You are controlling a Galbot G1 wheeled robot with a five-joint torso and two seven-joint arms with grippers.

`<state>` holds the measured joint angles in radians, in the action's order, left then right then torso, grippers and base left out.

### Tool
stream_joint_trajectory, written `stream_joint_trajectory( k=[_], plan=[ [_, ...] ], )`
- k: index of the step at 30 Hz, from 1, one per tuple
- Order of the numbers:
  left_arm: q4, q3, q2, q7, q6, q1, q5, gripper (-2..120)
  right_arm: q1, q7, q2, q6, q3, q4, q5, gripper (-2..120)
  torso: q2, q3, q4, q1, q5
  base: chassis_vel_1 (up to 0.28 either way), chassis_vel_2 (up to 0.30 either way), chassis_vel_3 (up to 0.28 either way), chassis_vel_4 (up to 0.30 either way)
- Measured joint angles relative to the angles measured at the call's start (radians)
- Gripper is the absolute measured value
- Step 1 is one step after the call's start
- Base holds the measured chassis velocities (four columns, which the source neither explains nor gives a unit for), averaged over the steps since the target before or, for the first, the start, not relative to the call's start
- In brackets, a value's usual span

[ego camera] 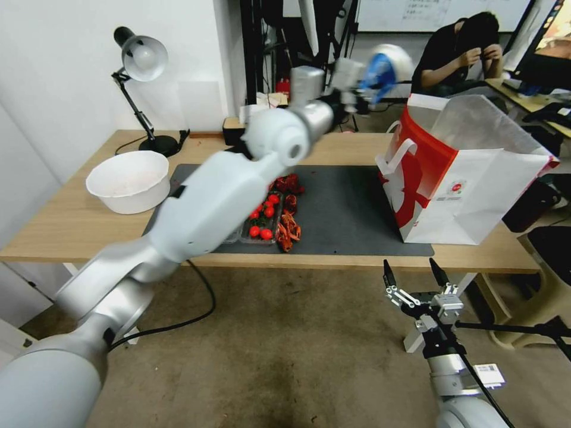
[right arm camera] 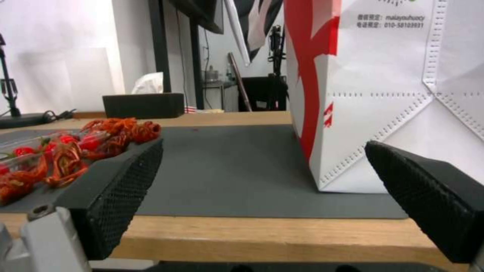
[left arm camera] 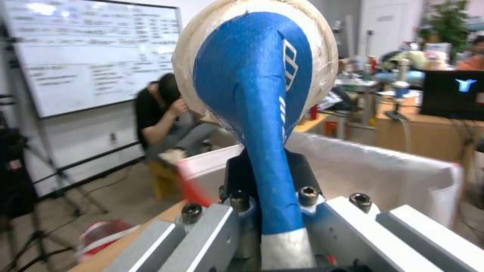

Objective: Pick up the trash from the table and place it into the takeout bag.

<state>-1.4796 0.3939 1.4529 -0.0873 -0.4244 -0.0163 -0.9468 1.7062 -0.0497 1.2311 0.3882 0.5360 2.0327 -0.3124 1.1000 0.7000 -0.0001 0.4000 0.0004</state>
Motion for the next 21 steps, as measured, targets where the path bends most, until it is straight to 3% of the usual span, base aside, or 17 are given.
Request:
stream_joint_trajectory(
  k=[6,12,21],
  plan=[
    [0.146,0.065,0.136,0.021,0.018,-0.05,0.029,0,0.007,0.0,0.004,0.014,0.004,-0.006,0.0,100,0.0,0.0,-0.0001,0.0,-0.0001,0.0,0.0,0.0,0.0],
    [0.198,0.103,0.162,0.045,0.036,-0.07,0.042,1,0.014,0.0,0.005,0.022,0.012,-0.006,-0.001,100,0.0,0.0,0.0002,0.0,-0.0003,0.0,0.0,0.0,0.0],
    [0.21,0.141,0.149,0.062,0.037,-0.06,0.066,34,0.009,0.0,0.005,0.027,0.009,-0.009,-0.002,100,0.0,0.0,0.0002,0.0,-0.0004,0.0,0.0,0.0,0.0]
  ],
)
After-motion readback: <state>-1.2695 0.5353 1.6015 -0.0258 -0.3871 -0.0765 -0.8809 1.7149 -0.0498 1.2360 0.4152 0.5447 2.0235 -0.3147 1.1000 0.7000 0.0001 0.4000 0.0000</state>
